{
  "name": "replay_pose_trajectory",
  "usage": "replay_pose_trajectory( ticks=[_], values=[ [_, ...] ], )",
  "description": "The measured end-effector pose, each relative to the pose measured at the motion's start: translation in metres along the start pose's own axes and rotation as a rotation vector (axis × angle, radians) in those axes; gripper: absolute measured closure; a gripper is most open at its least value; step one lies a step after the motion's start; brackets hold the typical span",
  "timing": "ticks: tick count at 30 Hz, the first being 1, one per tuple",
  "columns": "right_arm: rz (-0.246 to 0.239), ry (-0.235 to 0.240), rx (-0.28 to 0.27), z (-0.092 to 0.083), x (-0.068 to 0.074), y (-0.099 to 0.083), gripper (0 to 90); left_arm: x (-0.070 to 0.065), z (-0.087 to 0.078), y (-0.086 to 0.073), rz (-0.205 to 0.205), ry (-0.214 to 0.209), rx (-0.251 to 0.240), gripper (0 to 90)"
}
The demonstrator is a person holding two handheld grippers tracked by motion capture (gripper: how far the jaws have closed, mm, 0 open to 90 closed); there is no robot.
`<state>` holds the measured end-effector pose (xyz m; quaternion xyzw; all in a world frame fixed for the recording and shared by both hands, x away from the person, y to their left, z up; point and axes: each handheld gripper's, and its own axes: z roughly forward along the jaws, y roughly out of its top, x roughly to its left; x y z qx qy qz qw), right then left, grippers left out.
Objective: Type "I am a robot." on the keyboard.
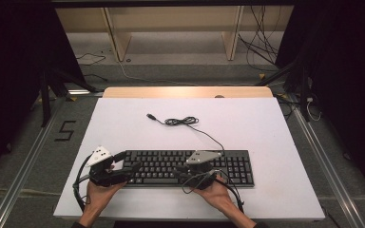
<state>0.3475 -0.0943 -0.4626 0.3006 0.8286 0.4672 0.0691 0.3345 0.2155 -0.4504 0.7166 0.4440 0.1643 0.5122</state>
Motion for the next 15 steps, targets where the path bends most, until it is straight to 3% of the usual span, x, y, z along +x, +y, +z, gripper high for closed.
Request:
replay_pose_trajectory(
  ticks=[8,15],
  values=[
    [0.039,-0.019,-0.061,-0.017,-0.007,0.004,43.0,-0.001,0.004,0.0,0.008,0.0,0.023,24.9],
    [0.053,-0.03,-0.08,-0.025,-0.011,0.006,31.4,-0.003,0.009,0.0,0.008,-0.001,0.053,24.9]
  ],
)
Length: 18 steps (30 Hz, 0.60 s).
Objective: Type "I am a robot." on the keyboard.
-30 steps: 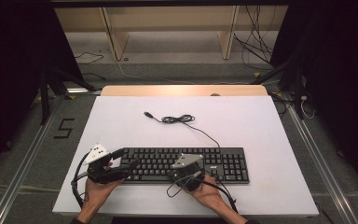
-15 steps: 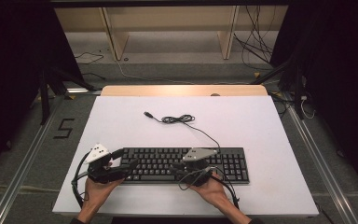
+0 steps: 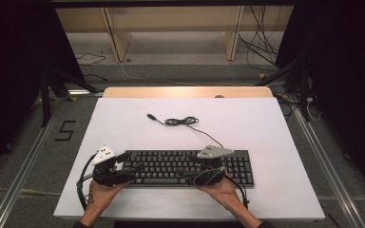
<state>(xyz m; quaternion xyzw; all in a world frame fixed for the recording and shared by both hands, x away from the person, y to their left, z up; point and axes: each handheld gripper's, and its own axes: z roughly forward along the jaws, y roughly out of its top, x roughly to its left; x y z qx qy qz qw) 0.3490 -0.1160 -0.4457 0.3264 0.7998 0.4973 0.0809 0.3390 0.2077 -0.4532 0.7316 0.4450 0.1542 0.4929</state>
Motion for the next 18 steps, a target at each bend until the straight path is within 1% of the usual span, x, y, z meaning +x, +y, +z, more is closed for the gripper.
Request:
replay_pose_trajectory(
  ticks=[6,8,11,12,14,16,17,18],
  values=[
    [0.009,-0.005,-0.006,-0.003,-0.001,0.0,29.0,0.0,0.006,0.002,-0.006,0.01,0.03,25.5],
    [0.007,-0.006,-0.011,-0.004,-0.001,0.0,28.9,0.0,0.007,0.003,-0.003,0.009,0.038,27.2],
    [0.01,-0.007,-0.014,-0.006,-0.002,0.001,28.7,0.0,0.009,0.005,-0.011,0.008,0.043,31.9],
    [0.009,-0.01,-0.015,-0.006,-0.002,0.001,28.7,0.0,0.01,0.005,-0.01,0.012,0.047,34.1],
    [0.01,-0.011,-0.018,-0.007,-0.003,0.0,28.7,0.0,0.011,0.006,-0.006,0.022,0.06,41.2],
    [0.01,-0.012,-0.018,-0.007,-0.002,0.0,28.7,0.0,0.012,0.006,-0.001,0.01,0.065,48.6],
    [0.01,-0.011,-0.017,-0.007,-0.002,0.0,28.8,0.0,0.013,0.006,0.002,0.011,0.066,54.6],
    [0.01,-0.011,-0.017,-0.007,-0.002,0.0,28.8,0.0,0.013,0.006,0.014,0.009,0.077,57.9]
  ],
)
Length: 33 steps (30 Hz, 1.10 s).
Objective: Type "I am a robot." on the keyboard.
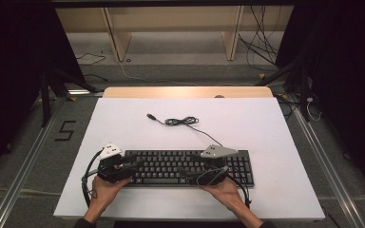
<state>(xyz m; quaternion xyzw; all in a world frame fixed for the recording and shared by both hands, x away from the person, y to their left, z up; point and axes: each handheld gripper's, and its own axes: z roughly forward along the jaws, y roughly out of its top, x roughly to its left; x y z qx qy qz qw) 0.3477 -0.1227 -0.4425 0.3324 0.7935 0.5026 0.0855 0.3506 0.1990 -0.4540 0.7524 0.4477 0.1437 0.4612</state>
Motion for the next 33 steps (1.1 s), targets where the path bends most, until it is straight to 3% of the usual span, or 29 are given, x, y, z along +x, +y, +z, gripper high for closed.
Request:
replay_pose_trajectory(
  ticks=[5,13,33],
  values=[
    [0.0,-0.003,0.004,0.0,0.0,0.0,28.8,-0.001,0.004,0.002,0.018,-0.006,0.025,75.4],
    [0.0,-0.007,-0.001,-0.001,0.0,0.0,28.9,-0.006,0.016,0.008,0.054,-0.023,0.057,89.0],
    [-0.007,-0.01,-0.028,-0.003,0.002,0.001,27.3,-0.008,0.046,0.01,0.056,-0.041,0.166,89.3]
  ],
)
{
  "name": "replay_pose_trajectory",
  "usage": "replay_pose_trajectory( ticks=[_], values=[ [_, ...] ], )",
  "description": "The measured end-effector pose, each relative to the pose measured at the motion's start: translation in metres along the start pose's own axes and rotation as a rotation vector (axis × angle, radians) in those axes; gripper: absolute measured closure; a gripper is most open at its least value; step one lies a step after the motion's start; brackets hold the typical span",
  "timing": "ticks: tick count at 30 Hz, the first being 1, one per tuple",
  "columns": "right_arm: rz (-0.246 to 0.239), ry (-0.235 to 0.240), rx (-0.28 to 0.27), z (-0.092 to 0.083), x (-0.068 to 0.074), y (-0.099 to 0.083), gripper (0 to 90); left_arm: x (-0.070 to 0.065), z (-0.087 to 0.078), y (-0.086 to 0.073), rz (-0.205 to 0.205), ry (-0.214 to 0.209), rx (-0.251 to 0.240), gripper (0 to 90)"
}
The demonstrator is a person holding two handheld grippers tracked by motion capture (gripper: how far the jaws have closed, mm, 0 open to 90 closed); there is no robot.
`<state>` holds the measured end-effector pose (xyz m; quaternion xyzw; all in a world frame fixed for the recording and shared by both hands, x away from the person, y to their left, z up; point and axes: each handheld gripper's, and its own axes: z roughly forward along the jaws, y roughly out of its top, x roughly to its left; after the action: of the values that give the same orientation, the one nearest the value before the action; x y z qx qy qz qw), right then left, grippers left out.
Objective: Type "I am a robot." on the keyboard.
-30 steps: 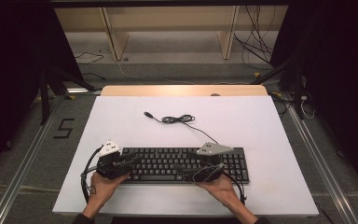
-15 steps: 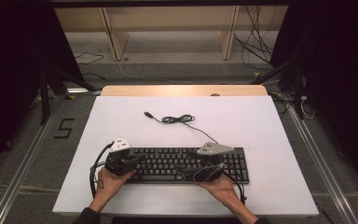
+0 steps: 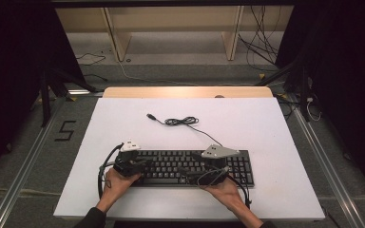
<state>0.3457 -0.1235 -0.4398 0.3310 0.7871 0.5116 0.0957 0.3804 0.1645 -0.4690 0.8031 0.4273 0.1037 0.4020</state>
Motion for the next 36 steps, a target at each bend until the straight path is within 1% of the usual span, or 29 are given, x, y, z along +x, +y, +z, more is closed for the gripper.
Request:
replay_pose_trajectory(
  ticks=[2,6,9,11,13,14,15,18,20,21,25,26,29,31,33,36],
  values=[
    [0.0,-0.001,-0.003,0.0,0.0,0.0,27.3,-0.001,0.002,0.001,0.012,0.002,0.01,89.3],
    [0.0,-0.002,-0.001,-0.001,-0.001,0.0,27.3,-0.002,0.006,0.002,0.019,0.01,0.028,89.3],
    [-0.001,-0.002,0.0,-0.001,0.0,0.0,27.3,-0.001,0.007,0.0,0.018,0.018,0.042,89.3],
    [-0.002,-0.002,0.001,-0.001,0.0,0.0,27.3,-0.001,0.008,0.0,0.011,0.021,0.041,89.4],
    [-0.001,-0.001,0.0,-0.001,0.0,0.0,27.3,-0.001,0.009,0.0,0.017,0.033,0.056,89.4],
    [-0.001,-0.001,0.0,-0.001,0.0,0.0,27.3,0.0,0.009,0.0,0.004,0.029,0.055,89.4],
    [-0.002,-0.001,0.001,-0.001,0.0,0.0,27.4,0.001,0.009,-0.001,0.001,0.023,0.058,89.5],
    [-0.004,-0.001,0.001,-0.001,0.001,0.0,27.3,0.001,0.009,-0.001,0.006,0.023,0.055,89.5],
    [-0.003,-0.002,0.0,-0.001,0.001,0.0,27.4,0.0,0.009,-0.001,0.005,0.031,0.05,89.5],
    [-0.004,-0.002,0.0,-0.001,0.001,0.0,27.4,0.0,0.008,-0.001,0.012,0.03,0.05,89.4],
    [0.0,-0.003,-0.005,-0.002,0.0,0.001,27.3,0.001,0.004,0.0,0.008,0.034,0.02,89.1],
    [0.0,-0.005,-0.007,-0.002,-0.001,0.001,27.4,0.001,0.002,0.0,0.008,0.029,0.01,89.0],
    [0.002,-0.007,-0.006,-0.002,-0.001,0.001,27.4,0.001,-0.004,0.001,0.003,0.019,-0.022,84.6],
    [0.001,-0.006,-0.006,-0.002,-0.001,0.001,27.4,0.002,-0.009,0.002,-0.002,0.007,-0.044,80.1],
    [0.0,-0.006,-0.007,-0.002,-0.001,0.001,27.4,0.003,-0.013,0.001,-0.005,0.002,-0.058,78.4],
    [-0.001,-0.005,-0.005,-0.002,-0.001,0.0,27.4,0.004,-0.018,0.001,-0.023,-0.006,-0.084,72.6]
  ],
)
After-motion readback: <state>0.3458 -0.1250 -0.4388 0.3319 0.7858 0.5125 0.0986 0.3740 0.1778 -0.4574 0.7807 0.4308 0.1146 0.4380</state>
